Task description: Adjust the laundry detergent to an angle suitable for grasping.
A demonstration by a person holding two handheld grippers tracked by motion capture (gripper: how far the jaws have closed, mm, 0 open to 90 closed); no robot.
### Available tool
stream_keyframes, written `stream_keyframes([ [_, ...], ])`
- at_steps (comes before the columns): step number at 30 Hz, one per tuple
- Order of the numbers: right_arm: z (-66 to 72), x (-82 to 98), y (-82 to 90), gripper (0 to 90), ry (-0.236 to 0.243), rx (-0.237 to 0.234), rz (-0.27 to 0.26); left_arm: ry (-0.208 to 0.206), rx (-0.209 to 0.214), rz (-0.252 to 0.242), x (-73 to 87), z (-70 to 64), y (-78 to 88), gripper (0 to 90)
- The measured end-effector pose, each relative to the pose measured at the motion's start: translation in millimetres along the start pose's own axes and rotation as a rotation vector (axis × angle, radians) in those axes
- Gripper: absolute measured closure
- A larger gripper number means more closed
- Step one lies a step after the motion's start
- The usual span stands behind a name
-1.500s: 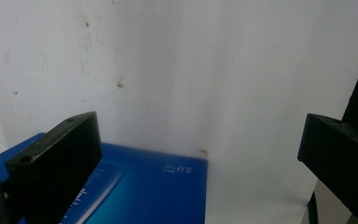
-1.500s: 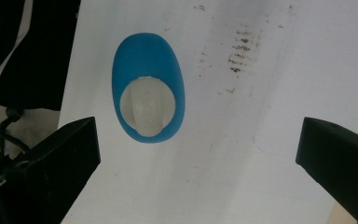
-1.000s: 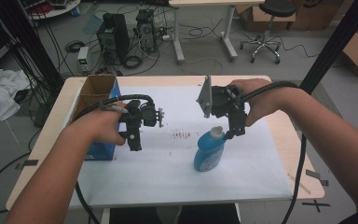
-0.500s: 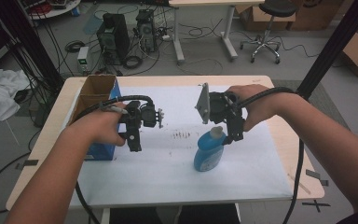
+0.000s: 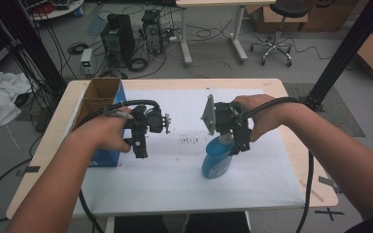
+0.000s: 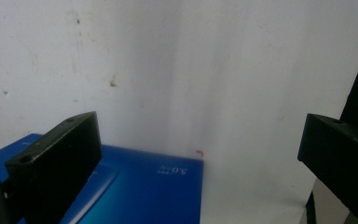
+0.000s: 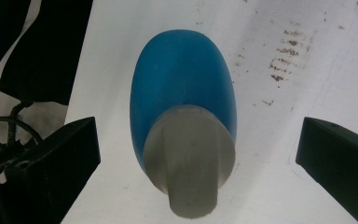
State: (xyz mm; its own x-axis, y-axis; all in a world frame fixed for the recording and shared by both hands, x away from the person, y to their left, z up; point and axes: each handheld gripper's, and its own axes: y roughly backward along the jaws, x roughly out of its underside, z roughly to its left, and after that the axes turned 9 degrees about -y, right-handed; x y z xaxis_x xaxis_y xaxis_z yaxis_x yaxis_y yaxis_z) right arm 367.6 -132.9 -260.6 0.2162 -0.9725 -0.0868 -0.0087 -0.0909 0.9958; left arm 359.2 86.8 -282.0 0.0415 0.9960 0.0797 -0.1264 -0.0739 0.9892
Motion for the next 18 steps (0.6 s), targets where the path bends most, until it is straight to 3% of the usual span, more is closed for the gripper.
stream_keyframes([
  [18,0.5,-0.4,-21.9,0.0,0.006,-0.015,0.024,0.004,-0.002,-0.009,1.5,-2.0,-2.9,0.1],
])
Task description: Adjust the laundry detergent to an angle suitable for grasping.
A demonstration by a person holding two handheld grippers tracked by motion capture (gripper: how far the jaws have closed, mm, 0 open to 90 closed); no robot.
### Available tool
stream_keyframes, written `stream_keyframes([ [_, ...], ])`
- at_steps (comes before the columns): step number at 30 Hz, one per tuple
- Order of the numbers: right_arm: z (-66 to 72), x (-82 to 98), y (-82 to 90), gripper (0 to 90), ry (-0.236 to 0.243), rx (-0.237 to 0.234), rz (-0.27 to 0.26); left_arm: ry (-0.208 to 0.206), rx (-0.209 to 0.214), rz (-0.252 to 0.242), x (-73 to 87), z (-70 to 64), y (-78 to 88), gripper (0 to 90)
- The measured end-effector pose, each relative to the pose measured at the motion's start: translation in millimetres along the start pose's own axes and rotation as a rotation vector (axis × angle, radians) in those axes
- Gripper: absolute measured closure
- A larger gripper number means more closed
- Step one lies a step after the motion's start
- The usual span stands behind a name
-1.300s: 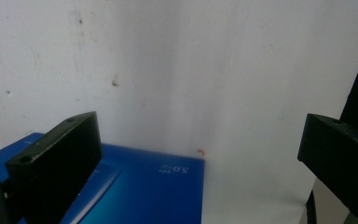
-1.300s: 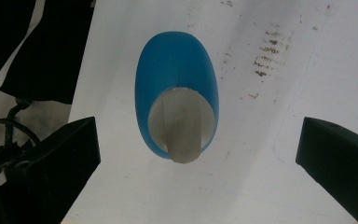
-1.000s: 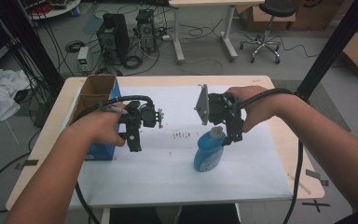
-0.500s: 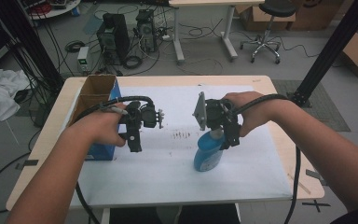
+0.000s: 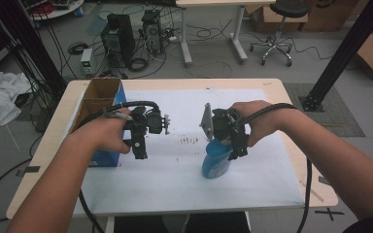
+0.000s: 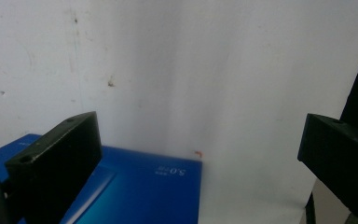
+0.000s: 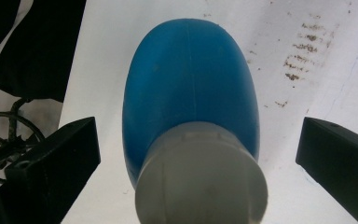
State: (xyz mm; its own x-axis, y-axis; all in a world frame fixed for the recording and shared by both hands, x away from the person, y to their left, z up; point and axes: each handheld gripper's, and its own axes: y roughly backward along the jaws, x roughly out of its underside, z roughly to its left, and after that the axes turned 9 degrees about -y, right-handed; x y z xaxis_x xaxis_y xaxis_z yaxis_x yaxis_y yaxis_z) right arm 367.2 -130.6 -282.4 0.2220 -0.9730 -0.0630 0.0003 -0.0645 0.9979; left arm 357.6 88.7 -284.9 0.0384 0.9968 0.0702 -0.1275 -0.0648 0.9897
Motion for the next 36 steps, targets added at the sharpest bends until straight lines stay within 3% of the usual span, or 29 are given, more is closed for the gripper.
stream_keyframes([
  [22,-1.3,0.8,-13.8,0.7,0.009,-0.022,-0.010,0.001,0.005,0.006,0.8,0.7,-2.3,0.1],
  [36,-0.3,2.8,-12.7,11.3,0.022,-0.024,-0.012,0.001,0.006,0.011,0.5,1.4,-4.1,0.1],
])
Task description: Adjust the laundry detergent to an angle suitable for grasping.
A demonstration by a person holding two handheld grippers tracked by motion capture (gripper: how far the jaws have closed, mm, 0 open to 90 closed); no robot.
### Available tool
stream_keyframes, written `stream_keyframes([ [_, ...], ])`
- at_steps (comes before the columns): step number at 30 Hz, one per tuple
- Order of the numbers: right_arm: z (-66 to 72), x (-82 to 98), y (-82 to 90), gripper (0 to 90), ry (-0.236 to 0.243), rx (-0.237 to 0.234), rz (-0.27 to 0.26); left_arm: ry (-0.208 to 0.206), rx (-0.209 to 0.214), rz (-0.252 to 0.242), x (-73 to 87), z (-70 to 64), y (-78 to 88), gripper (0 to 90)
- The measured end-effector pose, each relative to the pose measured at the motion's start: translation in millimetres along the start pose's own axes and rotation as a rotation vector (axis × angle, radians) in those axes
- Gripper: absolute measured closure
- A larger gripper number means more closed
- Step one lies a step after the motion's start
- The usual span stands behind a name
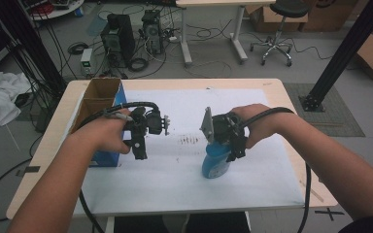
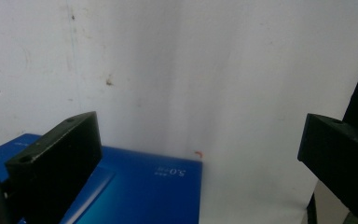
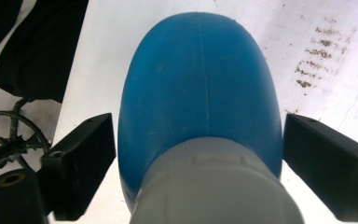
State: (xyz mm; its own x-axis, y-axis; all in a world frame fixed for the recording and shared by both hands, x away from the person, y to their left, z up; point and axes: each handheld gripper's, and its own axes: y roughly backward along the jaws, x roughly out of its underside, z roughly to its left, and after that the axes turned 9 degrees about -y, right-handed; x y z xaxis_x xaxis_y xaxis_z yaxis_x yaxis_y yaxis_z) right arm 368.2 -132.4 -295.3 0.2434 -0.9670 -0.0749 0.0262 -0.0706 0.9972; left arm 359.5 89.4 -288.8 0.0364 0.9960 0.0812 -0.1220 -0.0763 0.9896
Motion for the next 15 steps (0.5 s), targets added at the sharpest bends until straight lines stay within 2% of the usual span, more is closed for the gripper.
stream_keyframes([
  [15,0.7,-0.9,0.7,20.5,0.019,-0.004,-0.001,0.002,0.004,0.007,0.1,0.1,-1.6,0.1],
])
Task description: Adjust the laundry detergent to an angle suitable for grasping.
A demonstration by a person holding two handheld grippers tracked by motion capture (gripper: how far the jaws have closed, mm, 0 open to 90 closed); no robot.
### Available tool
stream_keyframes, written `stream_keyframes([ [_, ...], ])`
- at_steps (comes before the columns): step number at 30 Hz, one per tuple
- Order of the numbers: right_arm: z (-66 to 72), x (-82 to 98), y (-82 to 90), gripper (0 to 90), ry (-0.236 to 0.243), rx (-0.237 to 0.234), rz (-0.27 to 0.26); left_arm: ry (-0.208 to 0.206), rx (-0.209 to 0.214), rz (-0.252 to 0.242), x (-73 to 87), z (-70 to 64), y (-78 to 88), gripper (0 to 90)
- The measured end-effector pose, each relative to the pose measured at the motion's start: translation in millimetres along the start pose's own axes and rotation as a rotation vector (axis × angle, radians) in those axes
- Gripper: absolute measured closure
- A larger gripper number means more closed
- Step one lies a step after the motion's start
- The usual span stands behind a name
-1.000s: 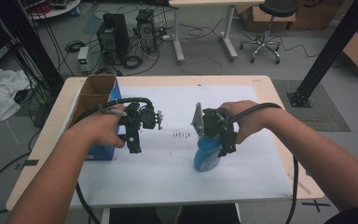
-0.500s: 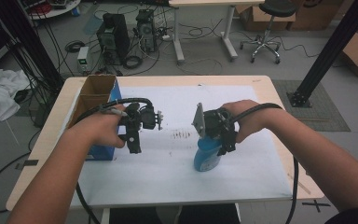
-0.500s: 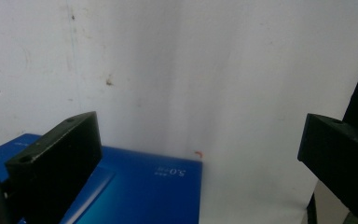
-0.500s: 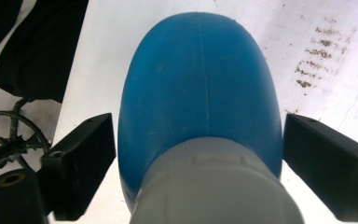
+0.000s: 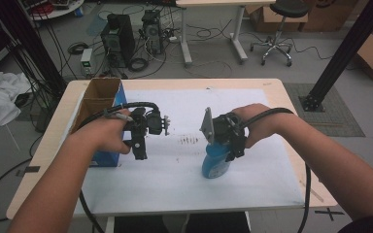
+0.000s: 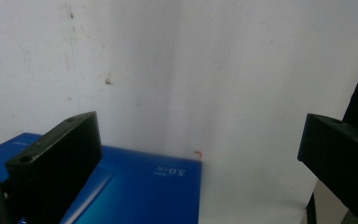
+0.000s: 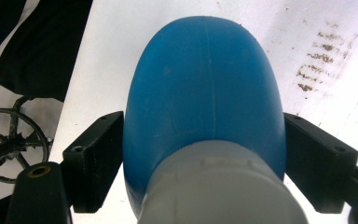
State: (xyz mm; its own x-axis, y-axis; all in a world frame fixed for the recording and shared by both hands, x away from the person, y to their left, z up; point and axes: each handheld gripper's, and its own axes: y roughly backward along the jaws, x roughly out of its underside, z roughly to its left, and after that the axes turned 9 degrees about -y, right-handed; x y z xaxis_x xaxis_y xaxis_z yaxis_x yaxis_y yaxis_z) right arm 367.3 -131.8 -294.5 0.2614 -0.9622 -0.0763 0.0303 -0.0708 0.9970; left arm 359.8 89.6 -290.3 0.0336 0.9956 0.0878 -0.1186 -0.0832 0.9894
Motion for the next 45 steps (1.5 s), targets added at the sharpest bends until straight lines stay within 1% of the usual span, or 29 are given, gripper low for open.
stream_keyframes([
  [3,0.1,0.2,-0.2,22.5,0.005,-0.003,-0.001,0.000,0.001,0.005,-0.2,0.2,0.1,0.1],
  [10,0.7,0.3,-0.8,25.6,0.010,-0.006,0.004,0.001,-0.002,-0.004,-0.4,0.3,-0.5,0.1],
  [12,0.9,0.3,-0.9,26.6,0.012,-0.004,0.005,0.002,-0.003,0.003,-0.5,0.9,-0.2,0.1],
  [14,1.2,0.2,-0.8,30.5,0.020,-0.011,0.009,0.003,-0.007,0.004,-0.4,1.2,0.1,0.1],
  [15,1.2,0.2,-0.8,30.5,0.020,-0.011,0.009,0.005,-0.010,-0.002,-0.3,1.3,-0.2,0.1],
  [22,2.5,-0.5,-1.1,32.5,0.031,-0.008,0.011,0.002,-0.007,0.008,-1.0,1.2,0.3,0.1],
  [33,2.6,-0.7,-1.0,36.6,0.042,0.004,0.010,0.005,-0.008,0.007,0.3,1.1,-1.1,0.1],
  [45,3.6,-1.3,-2.2,37.7,0.047,0.019,0.012,0.010,-0.010,0.004,1.7,1.4,-2.1,0.1],
])
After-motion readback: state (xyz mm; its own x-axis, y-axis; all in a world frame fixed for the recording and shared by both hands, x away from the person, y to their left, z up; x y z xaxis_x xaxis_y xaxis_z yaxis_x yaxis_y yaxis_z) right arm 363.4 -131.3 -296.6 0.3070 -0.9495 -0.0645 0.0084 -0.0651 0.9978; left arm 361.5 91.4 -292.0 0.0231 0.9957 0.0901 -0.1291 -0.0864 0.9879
